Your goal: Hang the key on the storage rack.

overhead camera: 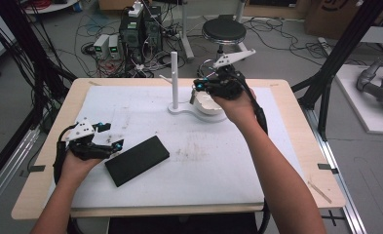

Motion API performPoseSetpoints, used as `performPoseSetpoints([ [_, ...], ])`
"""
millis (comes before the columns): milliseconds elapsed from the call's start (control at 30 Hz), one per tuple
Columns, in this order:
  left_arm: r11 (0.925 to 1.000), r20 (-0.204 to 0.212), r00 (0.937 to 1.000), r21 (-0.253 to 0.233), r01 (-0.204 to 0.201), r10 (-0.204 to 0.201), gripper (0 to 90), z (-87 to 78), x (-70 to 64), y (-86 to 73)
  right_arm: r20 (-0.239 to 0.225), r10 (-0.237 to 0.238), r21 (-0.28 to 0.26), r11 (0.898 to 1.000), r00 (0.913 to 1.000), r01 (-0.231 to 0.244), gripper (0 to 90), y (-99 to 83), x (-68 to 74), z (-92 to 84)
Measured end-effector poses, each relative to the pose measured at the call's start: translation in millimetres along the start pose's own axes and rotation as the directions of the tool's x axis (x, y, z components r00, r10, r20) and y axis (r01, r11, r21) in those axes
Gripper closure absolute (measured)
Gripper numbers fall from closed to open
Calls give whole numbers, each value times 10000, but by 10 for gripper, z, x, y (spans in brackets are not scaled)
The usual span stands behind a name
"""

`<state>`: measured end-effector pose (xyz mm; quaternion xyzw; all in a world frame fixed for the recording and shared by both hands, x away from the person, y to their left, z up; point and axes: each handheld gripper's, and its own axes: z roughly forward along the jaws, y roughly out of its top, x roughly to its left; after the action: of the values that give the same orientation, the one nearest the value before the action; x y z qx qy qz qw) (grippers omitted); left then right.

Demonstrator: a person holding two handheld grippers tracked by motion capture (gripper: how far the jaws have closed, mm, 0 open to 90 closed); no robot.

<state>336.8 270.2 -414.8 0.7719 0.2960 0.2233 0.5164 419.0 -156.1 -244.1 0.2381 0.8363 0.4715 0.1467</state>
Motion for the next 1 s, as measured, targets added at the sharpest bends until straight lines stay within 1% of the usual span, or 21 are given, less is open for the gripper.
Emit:
performPoseSetpoints([
  [33, 10000, 8, 10000, -2, -4, 4, 177, 0, -1, 0, 0, 0, 0, 10000, 10000, 0, 900, 0, 0, 0],
  [100, 10000, 13, 10000, 12, -14, 14, 177, 1, -1, -1, -183, 37, 50, 10000, 9998, -37, 900, 75, -14, 128],
  [133, 10000, 0, 10000, 9, -5, 5, 177, 0, 1, -1, -222, -9, 151, 9999, 9998, 13, 900, 143, -24, 236],
  [167, 10000, 4, 10000, 4, 2, -2, 177, 1, 3, -2, -242, 26, 168, 9999, 9997, -22, 900, 175, -28, 285],
  [267, 10000, 7, 10000, 15, 4, -4, 177, 7, 2, -4, -204, -40, 282, 9996, 9998, 46, 900, 272, -40, 449],
  [300, 10000, -10, 10000, 24, 6, -6, 177, 11, 0, -4, -204, -40, 282, 9996, 9998, 46, 900, 272, -40, 449],
  [333, 10000, 24, 10000, 42, -5, 5, 177, 15, -2, -4, -195, -73, 366, 9993, 9998, 80, 900, 303, -47, 508],
  [367, 10000, 39, 10000, 65, -38, 38, 177, 16, -3, -4, -123, -125, 471, 9988, 9998, 131, 900, 354, -67, 613],
  [400, 10000, 39, 10000, 65, -38, 38, 177, 16, -3, -4, -123, -125, 471, 9988, 9998, 131, 900, 354, -67, 613],
  [433, 10000, 34, 10000, 45, -49, 49, 177, 16, -4, -5, -46, -108, 594, 9982, 9999, 110, 900, 396, -102, 695],
  [467, 10000, 40, 10000, 44, -33, 33, 177, 15, -4, -5, -46, -108, 594, 9982, 9999, 110, 900, 396, -102, 695],
  [500, 10000, 30, 10000, 54, -40, 39, 177, 11, -1, -5, 43, -19, 618, 9981, 10000, 16, 900, 424, -141, 759],
  [633, 10000, 34, 10000, 13, -16, 16, 177, 8, 5, -5, 122, 11, 688, 9976, 9999, -19, 900, 450, -184, 824],
  [700, 10000, 33, 10000, 0, -12, 12, 177, 10, 5, -6, 275, 103, 823, 9965, 9996, -125, 900, 441, -218, 875],
  [733, 10000, 38, 10000, 8, -5, 5, 177, 11, 5, -6, 314, 66, 786, 9969, 9995, -91, 900, 436, -233, 884],
  [800, 10000, 57, 10000, 46, -9, 9, 177, 14, 3, -8, 401, 217, 719, 9971, 9990, -245, 900, 426, -252, 893],
  [867, 10000, 68, 10000, 69, -48, 48, 177, 18, -1, -7, 426, 237, 601, 9978, 9988, -262, 900, 423, -266, 895],
  [933, 10000, 77, 10000, 59, -35, 34, 177, 20, -2, -7, 405, 294, 603, 9977, 9987, -319, 900, 420, -275, 899],
  [1000, 10000, 67, 10000, 59, -39, 38, 177, 19, -3, -7, 489, 319, 656, 9972, 9983, -350, 900, 411, -295, 909],
])
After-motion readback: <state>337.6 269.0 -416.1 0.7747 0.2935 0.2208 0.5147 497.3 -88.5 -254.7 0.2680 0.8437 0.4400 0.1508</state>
